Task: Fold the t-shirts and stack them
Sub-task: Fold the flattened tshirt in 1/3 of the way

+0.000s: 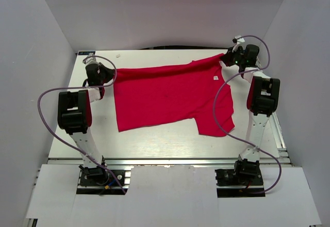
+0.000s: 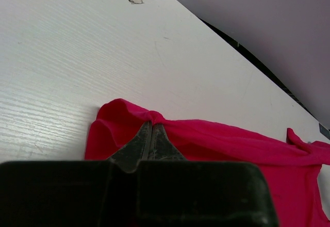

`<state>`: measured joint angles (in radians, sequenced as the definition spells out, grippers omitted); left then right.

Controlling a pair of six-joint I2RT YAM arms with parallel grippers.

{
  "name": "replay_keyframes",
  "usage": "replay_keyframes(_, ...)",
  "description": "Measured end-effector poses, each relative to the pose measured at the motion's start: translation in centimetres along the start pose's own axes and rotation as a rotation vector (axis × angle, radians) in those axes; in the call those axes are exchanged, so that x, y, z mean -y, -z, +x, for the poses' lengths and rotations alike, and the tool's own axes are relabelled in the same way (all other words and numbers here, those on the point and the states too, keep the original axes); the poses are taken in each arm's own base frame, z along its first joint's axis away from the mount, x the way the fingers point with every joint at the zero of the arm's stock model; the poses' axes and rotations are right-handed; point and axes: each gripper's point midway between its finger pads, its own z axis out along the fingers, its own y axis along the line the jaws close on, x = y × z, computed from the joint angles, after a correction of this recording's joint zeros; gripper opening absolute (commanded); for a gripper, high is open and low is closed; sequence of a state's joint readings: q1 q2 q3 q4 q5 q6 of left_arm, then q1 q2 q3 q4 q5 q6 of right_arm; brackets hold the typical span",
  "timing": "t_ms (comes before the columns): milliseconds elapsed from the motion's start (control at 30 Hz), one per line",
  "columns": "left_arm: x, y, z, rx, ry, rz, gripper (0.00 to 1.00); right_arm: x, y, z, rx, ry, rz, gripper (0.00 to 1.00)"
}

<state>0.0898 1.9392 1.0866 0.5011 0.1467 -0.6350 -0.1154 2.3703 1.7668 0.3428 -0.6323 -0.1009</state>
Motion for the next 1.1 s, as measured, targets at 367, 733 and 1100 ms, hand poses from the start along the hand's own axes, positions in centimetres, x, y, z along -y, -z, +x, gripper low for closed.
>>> replay_keyframes(367, -0.1, 0.0, 0.0, 0.001, -0.010, 0.000, 0.00, -1.6, 2.0, -2.0, 0.026, 0.002, -0.028, 0.00)
replay_keyframes(733, -0.1, 0.1, 0.2, -0.009, -0.038, 0.009, 0.00, -2.5, 2.5, 0.7, -0.017, -0.038, -0.050, 0.00)
replay_keyframes(1100, -0.6, 0.2, 0.6, -0.020, -0.043, 0.005, 0.00, -3.4, 3.7, 1.5, -0.036, -0.060, -0.063, 0.00)
